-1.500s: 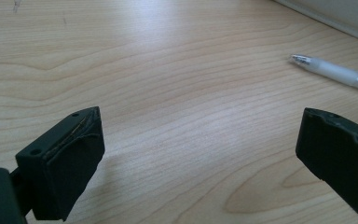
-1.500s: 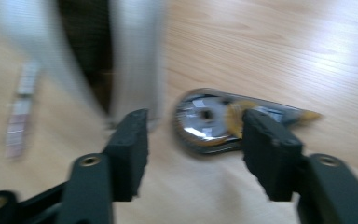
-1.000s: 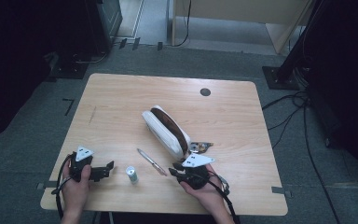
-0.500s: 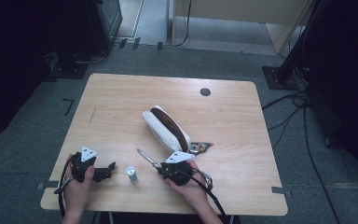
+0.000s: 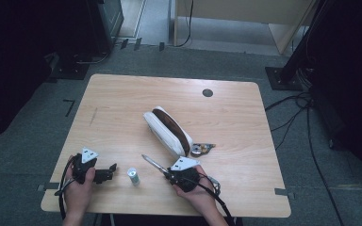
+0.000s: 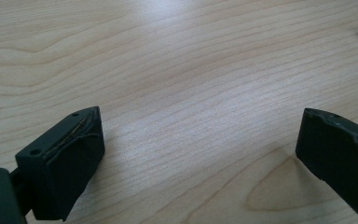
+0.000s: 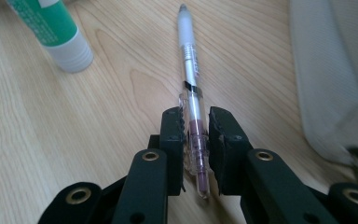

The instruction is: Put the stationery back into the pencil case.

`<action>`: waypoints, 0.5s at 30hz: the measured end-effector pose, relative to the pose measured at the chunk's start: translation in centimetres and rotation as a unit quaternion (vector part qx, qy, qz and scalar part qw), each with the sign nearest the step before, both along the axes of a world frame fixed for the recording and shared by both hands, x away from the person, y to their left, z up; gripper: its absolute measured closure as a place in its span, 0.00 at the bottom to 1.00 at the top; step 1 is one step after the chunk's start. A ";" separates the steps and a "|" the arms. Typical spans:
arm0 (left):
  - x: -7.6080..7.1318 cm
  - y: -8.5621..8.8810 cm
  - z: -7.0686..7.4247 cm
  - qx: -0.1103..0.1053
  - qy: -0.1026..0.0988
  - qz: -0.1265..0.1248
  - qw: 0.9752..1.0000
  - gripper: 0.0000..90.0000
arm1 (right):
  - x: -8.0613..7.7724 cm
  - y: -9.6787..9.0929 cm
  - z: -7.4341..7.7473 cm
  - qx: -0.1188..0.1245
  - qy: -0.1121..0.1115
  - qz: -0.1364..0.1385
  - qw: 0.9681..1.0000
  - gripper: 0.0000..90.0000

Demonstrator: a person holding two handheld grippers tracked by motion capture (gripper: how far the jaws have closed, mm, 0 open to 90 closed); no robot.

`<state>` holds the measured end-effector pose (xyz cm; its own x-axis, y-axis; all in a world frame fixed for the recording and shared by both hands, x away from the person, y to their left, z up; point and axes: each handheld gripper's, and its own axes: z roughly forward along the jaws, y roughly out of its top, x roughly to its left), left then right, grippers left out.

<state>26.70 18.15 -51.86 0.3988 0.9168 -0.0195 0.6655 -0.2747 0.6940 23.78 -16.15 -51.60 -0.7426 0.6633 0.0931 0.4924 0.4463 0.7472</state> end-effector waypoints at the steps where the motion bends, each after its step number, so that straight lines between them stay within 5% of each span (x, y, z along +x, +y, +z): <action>1: 0.0 0.0 0.0 0.000 0.000 0.000 1.000 0.02 | -0.2 -0.3 0.1 0.006 -0.002 -0.001 1.000 0.89; 15: 0.0 0.0 0.0 0.001 0.000 0.000 1.000 0.02 | 0.0 -0.9 0.6 0.010 0.005 -0.009 1.000 0.80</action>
